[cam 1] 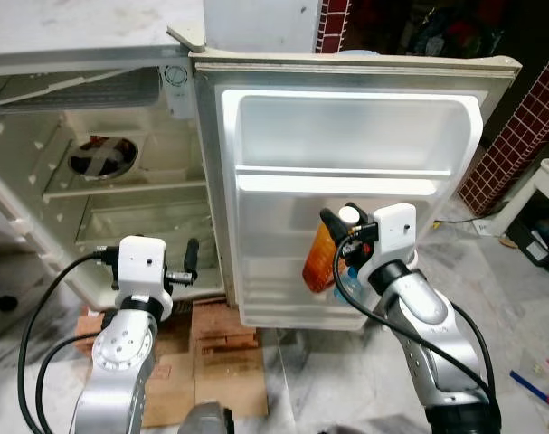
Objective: Restocking fridge
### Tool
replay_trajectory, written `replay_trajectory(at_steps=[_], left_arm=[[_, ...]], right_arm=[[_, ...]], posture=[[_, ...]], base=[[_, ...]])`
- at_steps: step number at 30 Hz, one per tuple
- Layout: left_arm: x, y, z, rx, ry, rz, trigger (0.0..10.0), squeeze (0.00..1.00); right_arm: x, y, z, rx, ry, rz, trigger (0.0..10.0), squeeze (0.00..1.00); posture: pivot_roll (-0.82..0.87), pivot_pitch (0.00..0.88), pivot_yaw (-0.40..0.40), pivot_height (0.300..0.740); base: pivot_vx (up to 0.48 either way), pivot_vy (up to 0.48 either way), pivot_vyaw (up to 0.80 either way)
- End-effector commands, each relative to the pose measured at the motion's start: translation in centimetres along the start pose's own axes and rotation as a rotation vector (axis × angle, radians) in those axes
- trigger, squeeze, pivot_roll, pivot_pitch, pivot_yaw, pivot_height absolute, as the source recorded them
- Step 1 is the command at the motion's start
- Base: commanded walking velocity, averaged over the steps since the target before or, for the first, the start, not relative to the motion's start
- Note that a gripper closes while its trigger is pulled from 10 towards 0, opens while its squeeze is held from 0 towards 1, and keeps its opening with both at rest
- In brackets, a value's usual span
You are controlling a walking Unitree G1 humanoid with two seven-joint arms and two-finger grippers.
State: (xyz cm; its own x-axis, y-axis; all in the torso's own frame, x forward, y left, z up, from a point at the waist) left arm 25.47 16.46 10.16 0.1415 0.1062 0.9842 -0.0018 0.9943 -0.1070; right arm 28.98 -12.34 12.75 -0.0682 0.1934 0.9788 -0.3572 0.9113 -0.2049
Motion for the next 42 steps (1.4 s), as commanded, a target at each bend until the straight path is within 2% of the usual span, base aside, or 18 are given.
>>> replay_trajectory(at_steps=[1,3,20,23,33,42], left_arm=[[-0.22,0.29,0.01,0.019,0.008,-0.015,10.0,0.00],[-0.18,0.36,-0.08,0.026,0.007,-0.017,10.0,0.00],[0.02,0.72,-0.48,0.080,-0.005,-0.023,10.0,0.00],[-0.03,0.80,-0.48,0.087,-0.003,-0.019,10.0,0.00],[-0.15,0.90,-0.55,0.101,0.001,-0.020,10.0,0.00],[-0.02,1.18,-0.69,0.120,0.000,-0.003,10.0,0.00]], right_arm=[[0.81,0.08,-0.19,0.010,-0.035,0.001,10.0,0.00],[0.83,0.09,-0.26,0.011,-0.038,0.001,10.0,0.00],[1.07,0.52,-0.76,0.032,-0.047,-0.002,10.0,0.00],[1.08,0.57,-0.75,0.034,-0.047,-0.005,10.0,0.00],[1.17,0.77,-0.75,0.043,-0.058,-0.008,10.0,0.00],[1.25,0.64,-1.03,0.044,-0.056,-0.004,10.0,0.00]], posture=[[0.04,0.000,-0.019,0.660],[0.04,0.000,-0.019,0.642],[0.05,0.000,-0.024,0.642],[0.05,0.000,-0.024,0.633],[0.04,0.000,-0.022,0.560],[0.04,0.000,-0.027,0.560]], base=[[0.000,0.000,0.00],[0.000,0.000,0.00],[0.000,0.000,0.00],[0.000,0.000,0.00],[0.000,0.000,0.00],[0.000,0.000,0.00]])
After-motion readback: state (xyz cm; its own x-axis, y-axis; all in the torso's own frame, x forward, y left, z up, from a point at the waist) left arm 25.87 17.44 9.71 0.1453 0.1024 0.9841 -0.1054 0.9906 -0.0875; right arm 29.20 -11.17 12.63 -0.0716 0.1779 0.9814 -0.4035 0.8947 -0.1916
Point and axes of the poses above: a point about 5 cm out from each wrist's last joint towards the gripper, its own z axis pointing back from the gripper into the wrist, its own x axis along the axis of the wrist's last joint, y = z × x, the point moved 2 cm from there along -z, pointing out of the wrist towards the gripper, and after that the axes turned 13 degrees about z, right-handed, at the moved point
